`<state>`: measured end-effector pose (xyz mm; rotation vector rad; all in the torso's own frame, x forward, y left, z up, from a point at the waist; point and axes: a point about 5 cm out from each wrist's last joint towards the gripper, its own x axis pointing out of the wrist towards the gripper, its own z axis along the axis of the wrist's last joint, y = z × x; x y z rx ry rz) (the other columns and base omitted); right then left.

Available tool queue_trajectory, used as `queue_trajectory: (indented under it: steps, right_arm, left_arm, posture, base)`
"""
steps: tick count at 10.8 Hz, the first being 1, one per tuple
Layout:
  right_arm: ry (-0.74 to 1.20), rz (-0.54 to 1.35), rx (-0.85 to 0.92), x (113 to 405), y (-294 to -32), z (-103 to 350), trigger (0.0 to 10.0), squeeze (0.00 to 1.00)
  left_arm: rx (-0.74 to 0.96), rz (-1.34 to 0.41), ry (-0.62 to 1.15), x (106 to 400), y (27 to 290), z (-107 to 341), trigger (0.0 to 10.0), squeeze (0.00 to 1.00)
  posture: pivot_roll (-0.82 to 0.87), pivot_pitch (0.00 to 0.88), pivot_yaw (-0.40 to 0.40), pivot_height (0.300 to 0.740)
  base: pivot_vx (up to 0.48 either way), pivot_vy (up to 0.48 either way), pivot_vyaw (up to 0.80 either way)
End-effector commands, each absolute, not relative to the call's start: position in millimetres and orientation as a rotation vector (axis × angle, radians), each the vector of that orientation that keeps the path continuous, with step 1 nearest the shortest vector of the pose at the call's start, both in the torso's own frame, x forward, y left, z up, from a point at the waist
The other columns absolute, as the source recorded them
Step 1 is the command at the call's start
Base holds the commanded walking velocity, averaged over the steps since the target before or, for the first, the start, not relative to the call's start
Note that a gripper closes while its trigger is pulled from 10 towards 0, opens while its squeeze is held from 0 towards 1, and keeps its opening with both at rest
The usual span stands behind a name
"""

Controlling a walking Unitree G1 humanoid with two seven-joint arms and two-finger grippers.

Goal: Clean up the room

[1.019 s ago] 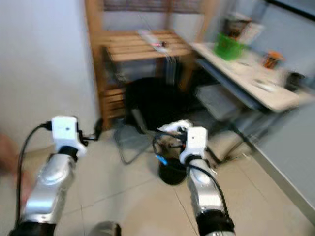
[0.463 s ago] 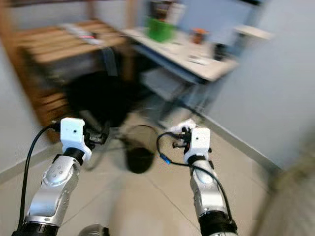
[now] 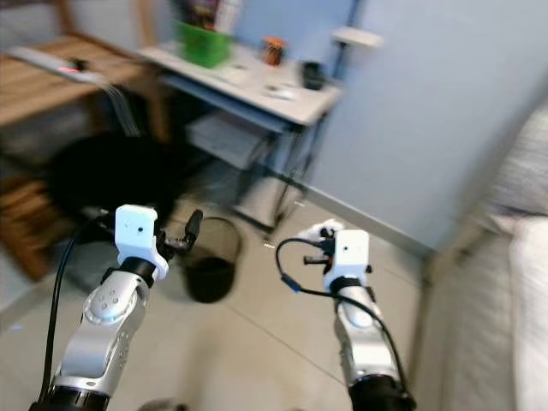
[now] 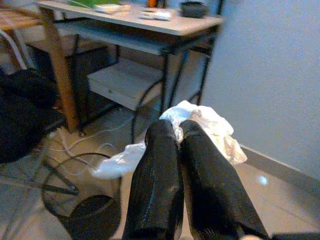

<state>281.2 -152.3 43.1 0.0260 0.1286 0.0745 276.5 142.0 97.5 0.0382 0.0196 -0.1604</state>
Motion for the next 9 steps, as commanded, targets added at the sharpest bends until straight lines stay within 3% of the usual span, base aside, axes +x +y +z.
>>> queue_trajectory:
  steps: [1, 4, 5, 8, 9]
  right_arm:
    - [0.104, 0.091, 0.032, 286.0, -148.1, 49.5, 10.0, 0.0]
    - [0.114, 0.114, 0.044, 288.5, -145.3, 49.5, 10.0, 0.0]
    - [0.121, 0.118, 0.043, 288.7, -144.5, 48.7, 10.0, 0.0]
    - [0.129, 0.125, 0.047, 287.2, -142.7, 46.6, 10.0, 0.0]
    - [0.132, 0.127, 0.046, 286.6, -142.4, 45.9, 10.0, 0.0]
  left_arm:
    - [0.04, -0.133, 0.002, 276.6, 144.7, 100.4, 10.0, 0.0]
    - [0.03, -0.115, 0.01, 278.0, 146.0, 99.3, 10.0, 0.0]
    - [0.04, -0.132, 0.034, 279.9, 144.9, 96.6, 10.0, 0.0]
    - [0.128, -0.121, 0.06, 282.6, 146.2, 93.7, 10.0, 0.0]
    - [0.105, -0.146, 0.046, 282.7, 144.9, 95.9, 10.0, 0.0]
  posture:
    - [0.14, 0.0, -0.099, 0.726]
    - [0.15, 0.0, -0.1, 0.726]
    - [0.15, 0.0, -0.099, 0.726]
    - [0.15, 0.0, -0.098, 0.726]
    - [0.15, 0.0, -0.098, 0.726]
  base:
    - [0.0, 0.442, 0.0]
    - [0.0, 0.455, 0.0]
    - [0.412, 0.244, 0.0]
    - [0.0, 0.0, 0.0]
    - [0.48, 0.0, 0.0]
